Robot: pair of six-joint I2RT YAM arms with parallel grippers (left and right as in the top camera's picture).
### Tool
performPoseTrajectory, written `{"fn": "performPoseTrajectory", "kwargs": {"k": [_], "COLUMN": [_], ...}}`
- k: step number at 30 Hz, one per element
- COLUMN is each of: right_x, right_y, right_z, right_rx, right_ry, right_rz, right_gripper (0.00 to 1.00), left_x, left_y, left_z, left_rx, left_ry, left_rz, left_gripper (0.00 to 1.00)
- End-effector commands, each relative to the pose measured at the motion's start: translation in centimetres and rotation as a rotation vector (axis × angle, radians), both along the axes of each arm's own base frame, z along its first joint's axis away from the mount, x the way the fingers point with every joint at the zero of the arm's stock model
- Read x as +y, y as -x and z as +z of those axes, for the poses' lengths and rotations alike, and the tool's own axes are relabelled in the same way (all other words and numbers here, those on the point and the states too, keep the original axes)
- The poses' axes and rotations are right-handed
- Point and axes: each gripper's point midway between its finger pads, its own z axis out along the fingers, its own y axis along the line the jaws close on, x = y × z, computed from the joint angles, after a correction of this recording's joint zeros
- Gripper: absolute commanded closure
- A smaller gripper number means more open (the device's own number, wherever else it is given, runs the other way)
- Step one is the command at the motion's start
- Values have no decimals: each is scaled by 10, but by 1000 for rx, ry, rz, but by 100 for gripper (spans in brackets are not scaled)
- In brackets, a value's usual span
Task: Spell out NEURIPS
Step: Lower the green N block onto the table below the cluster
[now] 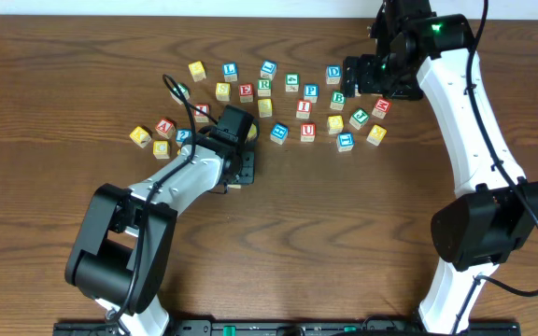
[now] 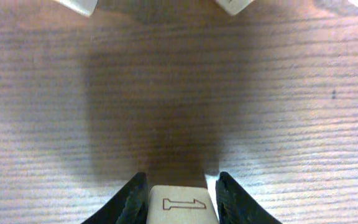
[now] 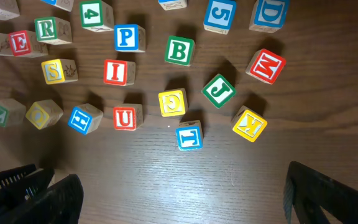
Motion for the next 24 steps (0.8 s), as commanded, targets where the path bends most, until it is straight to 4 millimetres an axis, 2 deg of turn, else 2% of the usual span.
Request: {"fn": "performPoseTrajectory", "kwargs": {"k": [1,9,15,20,24], "right_x": [1,1,1,1,1], "right_y": [-3,-3,-3,-3,-3], "right_z": [8,8,8,8,8], "right_rx": [-27,-27,-27,-27,-27], "right_ry": [5,5,5,5,5], "right_rz": [7,7,7,7,7], "right_gripper": [1,1,1,1,1], "left_x": [-4,-3,-2,-2,-1], "left_y": [-8,-10,-8,2,6], "left_z": [4,4,8,10,8], "left_rx": [-19,-29,-26,9,28], "left_ry": [4,-6,-7,1,-2], "left_rz": [-27,-22,-22,-28,-29], "left_gripper": [64,64,54,54,62]}}
